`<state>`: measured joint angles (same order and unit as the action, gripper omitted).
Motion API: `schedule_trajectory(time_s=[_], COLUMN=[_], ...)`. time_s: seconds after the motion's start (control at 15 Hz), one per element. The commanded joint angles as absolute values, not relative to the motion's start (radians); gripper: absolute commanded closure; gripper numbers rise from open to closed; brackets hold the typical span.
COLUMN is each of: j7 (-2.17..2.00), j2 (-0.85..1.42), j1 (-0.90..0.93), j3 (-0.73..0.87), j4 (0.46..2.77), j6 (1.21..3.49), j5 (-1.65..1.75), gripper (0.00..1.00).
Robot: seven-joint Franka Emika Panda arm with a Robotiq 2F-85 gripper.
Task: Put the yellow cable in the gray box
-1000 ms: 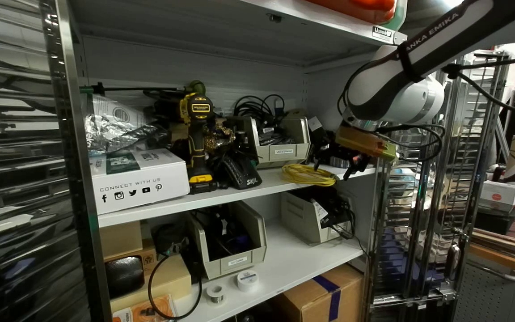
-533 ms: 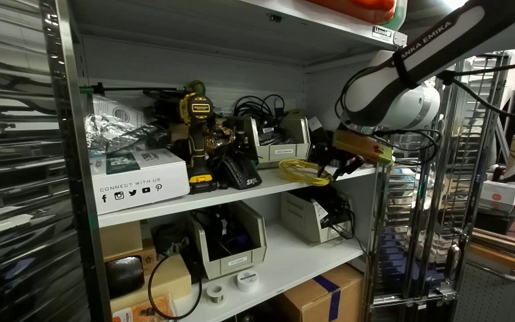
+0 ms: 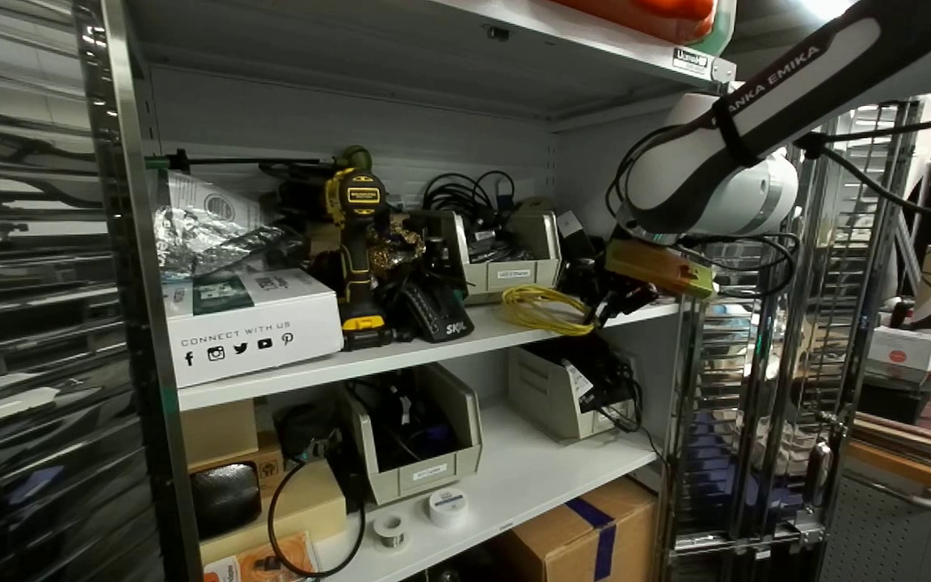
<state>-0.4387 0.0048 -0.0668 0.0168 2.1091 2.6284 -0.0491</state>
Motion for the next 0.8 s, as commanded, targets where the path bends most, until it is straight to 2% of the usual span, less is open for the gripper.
schedule_trajectory(time_s=[0.0, 0.27, 0.73], j7=[-0.475, -0.626, -0.868], j2=[-0.027, -0.087, -0.214], j1=[-0.062, -0.078, -0.104], j3=[0.033, 0.045, 0.020], j4=[2.139, 2.212, 2.316], j6=[2.652, 2.774, 2.898], j5=[0.067, 0.245, 0.356], gripper=[0.89, 0.89, 0.89])
